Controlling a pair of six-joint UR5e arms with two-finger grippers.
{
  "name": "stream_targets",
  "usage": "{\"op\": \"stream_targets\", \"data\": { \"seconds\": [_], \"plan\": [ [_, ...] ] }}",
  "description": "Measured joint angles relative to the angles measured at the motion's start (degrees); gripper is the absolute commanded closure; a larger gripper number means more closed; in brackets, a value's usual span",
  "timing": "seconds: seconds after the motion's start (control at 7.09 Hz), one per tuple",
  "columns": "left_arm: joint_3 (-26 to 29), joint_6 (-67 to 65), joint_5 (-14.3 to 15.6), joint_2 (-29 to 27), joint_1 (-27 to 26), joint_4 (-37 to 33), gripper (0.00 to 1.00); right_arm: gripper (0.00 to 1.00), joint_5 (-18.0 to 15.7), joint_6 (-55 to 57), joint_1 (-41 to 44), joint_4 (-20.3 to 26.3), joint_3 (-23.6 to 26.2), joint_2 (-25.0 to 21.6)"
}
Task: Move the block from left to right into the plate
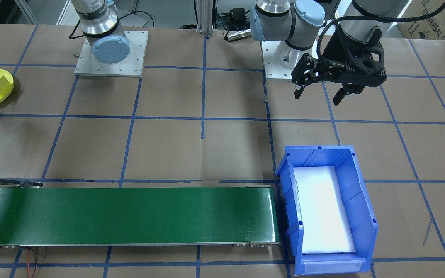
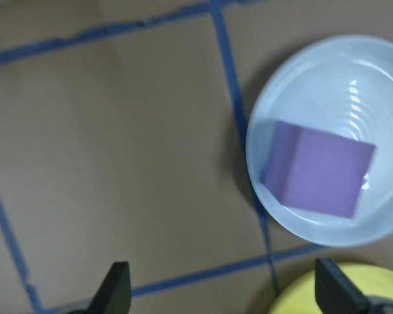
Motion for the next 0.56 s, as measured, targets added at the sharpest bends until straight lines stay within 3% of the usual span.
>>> {"op": "stream_targets", "data": {
  "seconds": [0.42,0.56],
  "plan": [
    [-0.2,0.1,0.0,0.0,0.0,0.0,0.0,0.0,1.0,22.0,25.3,5.7,-4.1,-1.2],
    [-0.2,0.1,0.0,0.0,0.0,-0.1,0.0,0.0,1.5,26.6,32.0,8.8,-8.1,-1.8]
  ]
}}
